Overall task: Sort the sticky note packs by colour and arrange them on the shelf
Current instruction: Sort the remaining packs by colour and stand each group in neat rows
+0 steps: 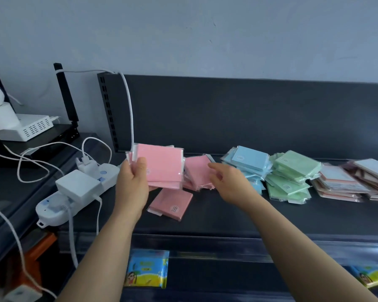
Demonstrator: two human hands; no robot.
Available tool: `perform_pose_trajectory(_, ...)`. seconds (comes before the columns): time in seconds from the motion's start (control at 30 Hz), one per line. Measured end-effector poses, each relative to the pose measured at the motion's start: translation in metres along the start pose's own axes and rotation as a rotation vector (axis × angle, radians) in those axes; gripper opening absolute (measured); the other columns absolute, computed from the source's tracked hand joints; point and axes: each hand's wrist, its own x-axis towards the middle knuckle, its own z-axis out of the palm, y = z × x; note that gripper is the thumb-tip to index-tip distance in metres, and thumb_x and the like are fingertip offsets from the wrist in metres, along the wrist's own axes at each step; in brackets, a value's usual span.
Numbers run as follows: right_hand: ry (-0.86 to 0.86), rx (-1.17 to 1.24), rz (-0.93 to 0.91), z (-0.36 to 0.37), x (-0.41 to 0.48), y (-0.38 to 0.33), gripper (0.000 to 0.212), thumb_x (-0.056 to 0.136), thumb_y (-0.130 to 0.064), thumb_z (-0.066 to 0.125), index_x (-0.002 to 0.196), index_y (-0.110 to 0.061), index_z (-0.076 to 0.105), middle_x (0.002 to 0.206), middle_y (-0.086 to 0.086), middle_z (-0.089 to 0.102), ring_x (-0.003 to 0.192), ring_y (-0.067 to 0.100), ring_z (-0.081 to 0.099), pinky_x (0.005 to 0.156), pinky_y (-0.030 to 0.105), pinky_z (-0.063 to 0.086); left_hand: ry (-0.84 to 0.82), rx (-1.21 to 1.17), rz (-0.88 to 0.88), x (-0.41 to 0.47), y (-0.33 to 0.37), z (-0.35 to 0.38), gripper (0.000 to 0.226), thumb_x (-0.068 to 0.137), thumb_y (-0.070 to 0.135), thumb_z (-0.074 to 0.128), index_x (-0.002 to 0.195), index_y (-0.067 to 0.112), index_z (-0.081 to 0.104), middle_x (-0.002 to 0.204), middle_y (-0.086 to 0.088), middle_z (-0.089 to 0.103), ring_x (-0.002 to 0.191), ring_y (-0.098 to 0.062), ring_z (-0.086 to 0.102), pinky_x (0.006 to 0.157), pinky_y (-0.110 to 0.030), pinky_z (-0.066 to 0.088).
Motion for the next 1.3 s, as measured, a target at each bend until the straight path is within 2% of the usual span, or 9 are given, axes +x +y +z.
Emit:
perform_pose_trajectory(0.1, -0.133, -0.122, -0.111, 0.008, -0.003, 0.0, 0.039, 0.1, -0.017, 0.045, 0.138, -0.011, 0.048, 0.143, 0.005, 0.047, 0.128, 0.022, 0.044, 0.105, 0.027, 0.032, 0.062, -0.03, -0.04, 0.004, -0.005, -0.007, 0.018, 0.101, 0.037, 0.042, 0.106, 0.021, 0.046, 0.106, 0.0, 0.059, 0.1, -0.021, 0.062, 0.08, -0.044, 0.058)
perform_pose_trajectory(0.27, 0.047, 0.059, -0.001, 0.016, 0.005, 0.006, 0.023, 0.087, -0.027, 0.065, 0.107, -0.016, 0.069, 0.121, -0.001, 0.061, 0.108, 0.017, 0.057, 0.085, 0.024, 0.042, 0.055, 0.051, -0.046, 0.002, -0.016, -0.012, 0.022, 0.094, 0.053, 0.044, 0.088, 0.032, 0.047, 0.101, -0.003, 0.062, 0.096, -0.027, 0.063, 0.083, -0.057, 0.054)
perform_pose_trajectory(0.47, -0.061, -0.019, 0.084, 0.026, 0.01, -0.001, 0.071, 0.078, -0.03, 0.07, 0.141, -0.027, 0.037, 0.139, 0.005, 0.04, 0.119, 0.025, 0.045, 0.087, 0.032, 0.044, 0.051, 0.068, -0.029, -0.002, -0.016, -0.009, 0.018, 0.098, 0.044, 0.044, 0.089, 0.029, 0.047, 0.099, -0.002, 0.062, 0.093, -0.024, 0.063, 0.083, -0.055, 0.055)
perform_pose_trajectory(0.57, 0.02, -0.009, 0.047, 0.029, 0.007, 0.0, 0.07, 0.081, -0.019, 0.068, 0.142, -0.026, 0.036, 0.139, 0.001, 0.038, 0.12, 0.023, 0.044, 0.089, 0.026, 0.038, 0.048, 0.074, -0.021, 0.0, -0.019, -0.011, 0.019, 0.096, 0.048, 0.044, 0.089, 0.031, 0.047, 0.101, -0.002, 0.062, 0.094, -0.025, 0.063, 0.083, -0.055, 0.055)
perform_pose_trajectory(0.7, 0.197, 0.359, 0.054, 0.024, 0.004, 0.003, 0.05, 0.084, -0.002, 0.058, 0.124, -0.03, 0.049, 0.113, -0.003, 0.058, 0.101, 0.016, 0.058, 0.077, 0.025, 0.047, 0.059, 0.086, -0.026, 0.001, -0.021, -0.013, 0.019, 0.096, 0.049, 0.044, 0.088, 0.033, 0.047, 0.1, -0.001, 0.061, 0.094, -0.025, 0.063, 0.083, -0.055, 0.055)
perform_pose_trajectory(0.87, 0.221, 0.75, 0.076, -0.001, 0.003, 0.006, 0.029, 0.085, -0.002, 0.065, 0.109, -0.018, 0.061, 0.091, -0.002, 0.071, 0.075, 0.007, 0.066, 0.062, 0.02, 0.05, 0.016, 0.001, -0.006, -0.002, -0.011, -0.011, 0.014, 0.101, 0.038, 0.042, 0.092, 0.031, 0.049, 0.101, 0.001, 0.061, 0.096, -0.021, 0.064, 0.081, -0.049, 0.057)
perform_pose_trajectory(1.07, 0.042, 0.828, 0.078, -0.005, 0.002, 0.002, 0.02, 0.077, 0.0, 0.076, 0.092, -0.013, 0.071, 0.093, 0.007, 0.073, 0.08, 0.015, 0.068, 0.07, 0.024, 0.054, -0.232, -0.234, -0.119, -0.02, 0.003, 0.005, 0.017, 0.098, 0.035, 0.047, 0.101, 0.021, 0.057, 0.095, -0.003, 0.069, 0.089, -0.022, 0.069, 0.077, -0.042, 0.058)
perform_pose_trajectory(1.17, 0.056, 0.799, 0.09, -0.002, 0.001, -0.001, 0.023, 0.075, -0.005, 0.079, 0.09, -0.021, 0.072, 0.099, 0.01, 0.07, 0.082, 0.017, 0.065, 0.078, 0.031, 0.058, -0.371, -0.206, -0.103, -0.032, 0.002, 0.016, 0.035, 0.083, 0.041, 0.061, 0.11, 0.02, 0.057, 0.1, -0.002, 0.072, 0.093, -0.021, 0.071, 0.08, -0.039, 0.058)
perform_pose_trajectory(1.3, 0.086, 0.626, 0.062, -0.002, -0.005, 0.005, 0.058, 0.072, -0.023, 0.083, 0.125, -0.029, 0.058, 0.112, -0.006, 0.056, 0.101, 0.01, 0.057, 0.093, 0.028, 0.049, -0.413, -0.2, -0.102, -0.042, -0.003, 0.029, 0.033, 0.088, 0.026, 0.065, 0.118, 0.016, 0.055, 0.106, -0.007, 0.07, 0.093, -0.025, 0.07, 0.073, -0.032, 0.056)
